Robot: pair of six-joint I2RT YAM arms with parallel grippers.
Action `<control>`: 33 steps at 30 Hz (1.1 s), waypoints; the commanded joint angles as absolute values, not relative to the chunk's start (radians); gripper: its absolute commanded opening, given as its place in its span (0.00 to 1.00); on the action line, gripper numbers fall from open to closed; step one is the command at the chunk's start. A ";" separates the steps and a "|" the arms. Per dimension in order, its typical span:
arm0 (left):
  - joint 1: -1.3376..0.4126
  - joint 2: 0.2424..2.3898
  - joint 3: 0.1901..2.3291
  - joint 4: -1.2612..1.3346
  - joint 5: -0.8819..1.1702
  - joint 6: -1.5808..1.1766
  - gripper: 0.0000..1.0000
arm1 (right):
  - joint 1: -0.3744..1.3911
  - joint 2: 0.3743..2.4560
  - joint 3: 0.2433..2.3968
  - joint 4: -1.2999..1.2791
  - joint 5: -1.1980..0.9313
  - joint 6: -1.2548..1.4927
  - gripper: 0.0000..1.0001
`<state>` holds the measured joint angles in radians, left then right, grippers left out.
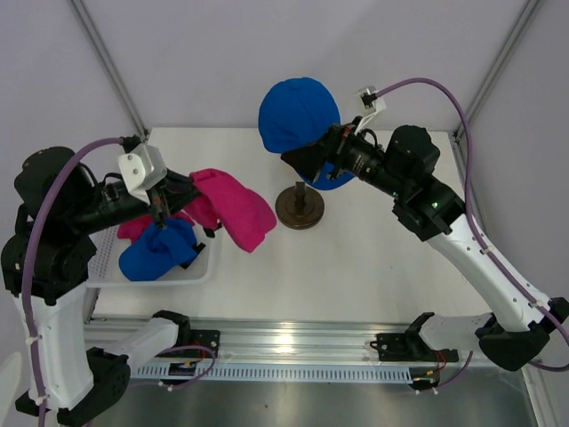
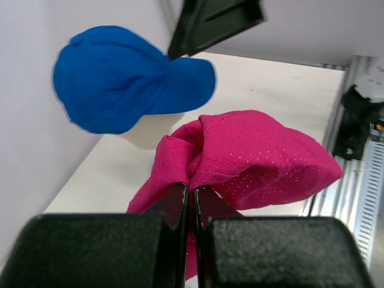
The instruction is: Stack the hats
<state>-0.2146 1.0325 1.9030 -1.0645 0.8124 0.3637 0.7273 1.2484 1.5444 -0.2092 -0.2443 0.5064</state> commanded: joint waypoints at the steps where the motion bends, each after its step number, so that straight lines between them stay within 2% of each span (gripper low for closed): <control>1: -0.242 1.040 1.850 -1.037 0.968 0.420 0.01 | 0.686 1.243 1.510 -0.180 -0.337 0.577 1.00; 5: -0.268 1.042 1.836 -0.977 0.902 0.387 0.01 | 0.673 1.227 1.416 -0.112 -0.408 0.673 0.99; 8: -0.276 1.052 1.829 -0.884 0.775 0.306 0.01 | 0.681 1.206 1.353 -0.069 -0.443 0.698 1.00; 13: -0.276 1.071 1.810 -0.839 0.511 0.178 0.01 | 0.765 1.128 1.292 -0.075 -0.370 0.533 1.00; 20: -0.276 1.026 1.733 -0.858 0.392 0.071 0.07 | 0.785 1.140 1.302 -0.068 -0.371 0.449 1.00; 22: -0.276 1.011 1.720 -0.853 0.312 0.022 0.06 | 0.787 1.167 1.310 -0.049 -0.339 0.497 0.99; 23: -0.276 1.009 1.715 -0.851 0.263 0.005 0.01 | 0.788 1.176 1.312 -0.048 -0.309 0.526 1.00; 25: -0.275 1.017 1.724 -0.888 0.163 -0.061 0.01 | 0.788 1.204 1.295 -0.012 -0.244 0.652 1.00; 27: -0.275 1.029 1.746 -0.960 0.008 -0.115 0.01 | 0.793 1.235 1.272 0.098 -0.291 0.710 1.00; 29: -0.273 1.051 1.753 -1.023 -0.124 -0.146 0.01 | 0.813 1.261 1.287 0.101 -0.307 0.707 1.00; 33: -0.273 1.034 1.714 -1.124 -0.195 -0.167 0.01 | 0.833 1.298 1.342 0.055 -0.305 0.644 1.00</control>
<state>-0.2710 1.0412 1.7222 -1.0313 -0.0387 -0.1043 0.8162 1.2915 1.2835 0.0067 -0.3107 0.6544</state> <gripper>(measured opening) 0.013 0.993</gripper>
